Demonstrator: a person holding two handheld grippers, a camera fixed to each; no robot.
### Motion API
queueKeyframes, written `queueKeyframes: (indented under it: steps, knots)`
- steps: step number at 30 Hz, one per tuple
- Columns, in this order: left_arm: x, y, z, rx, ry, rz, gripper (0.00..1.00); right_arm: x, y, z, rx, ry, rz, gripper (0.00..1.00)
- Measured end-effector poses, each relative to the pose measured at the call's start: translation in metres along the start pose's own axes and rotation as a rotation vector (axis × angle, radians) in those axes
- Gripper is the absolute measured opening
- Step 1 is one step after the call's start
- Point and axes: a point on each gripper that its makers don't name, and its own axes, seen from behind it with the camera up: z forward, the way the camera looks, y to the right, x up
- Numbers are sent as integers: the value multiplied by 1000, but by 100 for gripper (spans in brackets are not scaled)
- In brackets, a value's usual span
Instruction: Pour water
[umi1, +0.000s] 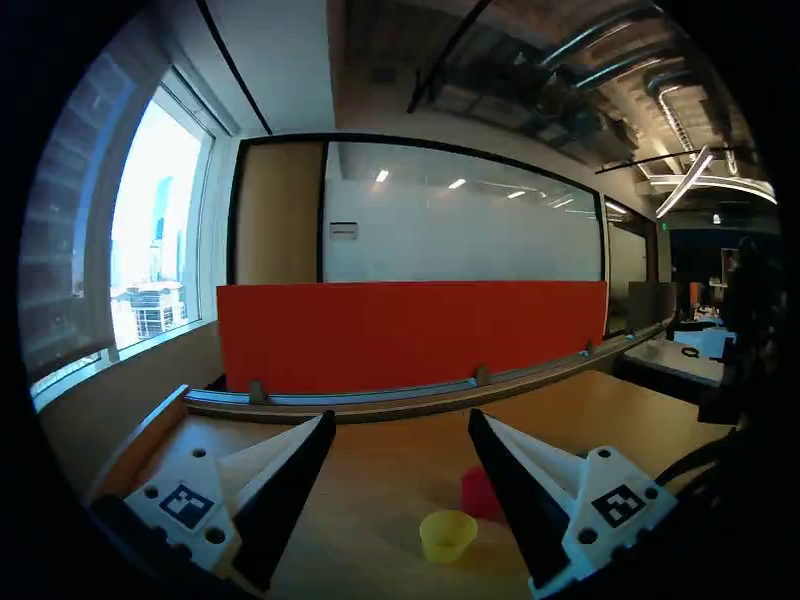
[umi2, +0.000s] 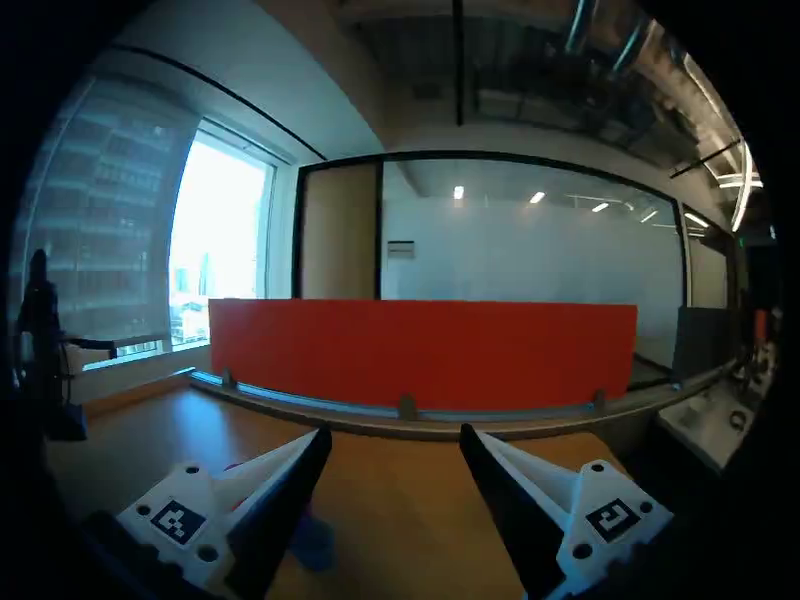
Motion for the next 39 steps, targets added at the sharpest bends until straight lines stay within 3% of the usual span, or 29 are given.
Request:
queueKeyframes:
  steps: [8,14,17,20,26,32,39]
  knots:
    - [-1,33,5,-159,-5,3,99,10,-28,-2,164,-3,-20,99]
    - [-1,75,1,-328,-6,-18,99,17,-57,-10,322,-15,-11,99]
    - [0,88,0,-380,-7,-41,99,17,-64,-12,371,-24,-16,99]
    - [2,97,-1,-422,-3,-54,99,18,-67,-12,392,-26,-26,99]
    - [-4,112,-4,-484,-17,-17,99,8,-75,-10,434,-65,-58,99]
    - [-20,126,-7,-543,-52,30,99,-1,-74,-8,451,-113,-89,99]
    - [-43,143,-12,-619,-104,51,99,-9,-73,-12,468,-162,-110,99]
